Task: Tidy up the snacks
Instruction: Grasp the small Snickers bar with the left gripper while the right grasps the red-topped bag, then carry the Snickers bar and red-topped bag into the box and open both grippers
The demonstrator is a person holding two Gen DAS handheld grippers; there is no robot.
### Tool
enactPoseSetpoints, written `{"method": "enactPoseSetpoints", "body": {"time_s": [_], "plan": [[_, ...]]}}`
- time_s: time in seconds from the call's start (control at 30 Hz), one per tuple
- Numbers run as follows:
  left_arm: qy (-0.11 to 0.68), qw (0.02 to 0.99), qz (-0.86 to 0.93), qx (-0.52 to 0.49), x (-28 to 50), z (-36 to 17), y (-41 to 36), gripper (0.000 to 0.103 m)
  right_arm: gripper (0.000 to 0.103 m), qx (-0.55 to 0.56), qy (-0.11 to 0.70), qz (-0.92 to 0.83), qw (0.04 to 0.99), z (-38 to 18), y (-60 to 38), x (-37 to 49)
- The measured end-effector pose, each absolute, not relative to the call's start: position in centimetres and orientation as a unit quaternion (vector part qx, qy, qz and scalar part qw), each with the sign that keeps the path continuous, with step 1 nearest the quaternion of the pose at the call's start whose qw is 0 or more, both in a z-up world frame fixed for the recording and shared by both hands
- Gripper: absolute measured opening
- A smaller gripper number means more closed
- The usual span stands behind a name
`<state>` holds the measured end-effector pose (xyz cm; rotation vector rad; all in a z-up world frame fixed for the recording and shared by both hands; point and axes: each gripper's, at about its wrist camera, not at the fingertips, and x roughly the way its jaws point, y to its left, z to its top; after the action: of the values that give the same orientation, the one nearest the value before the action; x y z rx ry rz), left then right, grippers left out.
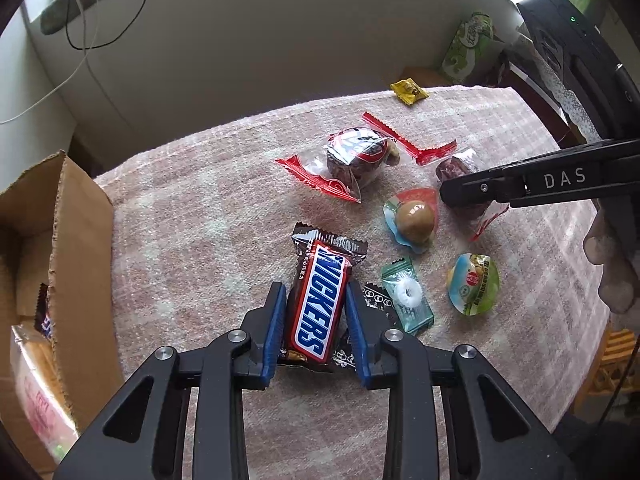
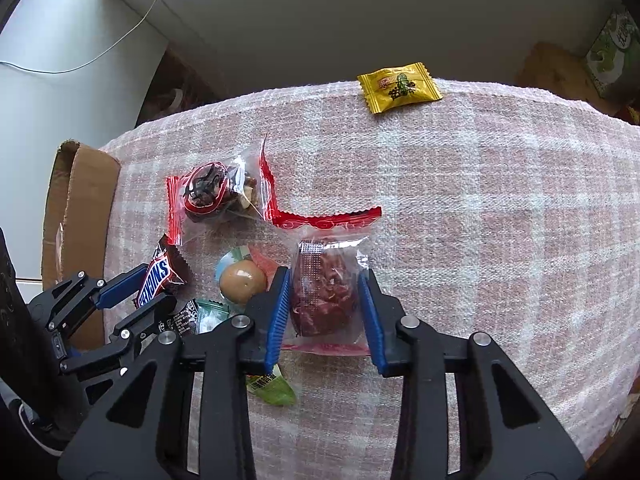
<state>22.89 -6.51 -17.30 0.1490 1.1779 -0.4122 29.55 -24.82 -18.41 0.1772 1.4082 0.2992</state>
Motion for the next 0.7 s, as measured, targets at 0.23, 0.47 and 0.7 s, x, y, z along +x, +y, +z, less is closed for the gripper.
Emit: {"method": "enactPoseSetpoints", "body": {"time_s": [0.23, 0.47, 0.7], "plan": [[0.545, 0.816, -0.189, 0.044, 22.3, -16.4, -5.8, 0.028, 0.035, 0.085, 0.633, 0.138, 0.757, -17.2, -25.3, 28.4], [0.533, 0.825, -0.185, 0.024, 21.4, -15.1, -5.0, 0.027, 0.035, 0.072, 0.612, 0.147, 0.774, -14.7, -25.4, 27.1], [0.520, 0.835, -0.182, 0.009, 20.7, -13.7, -4.0, 0.027, 0.035, 0.058, 0.593, 0.162, 0.786, -12.5, -24.2, 26.3]]}}
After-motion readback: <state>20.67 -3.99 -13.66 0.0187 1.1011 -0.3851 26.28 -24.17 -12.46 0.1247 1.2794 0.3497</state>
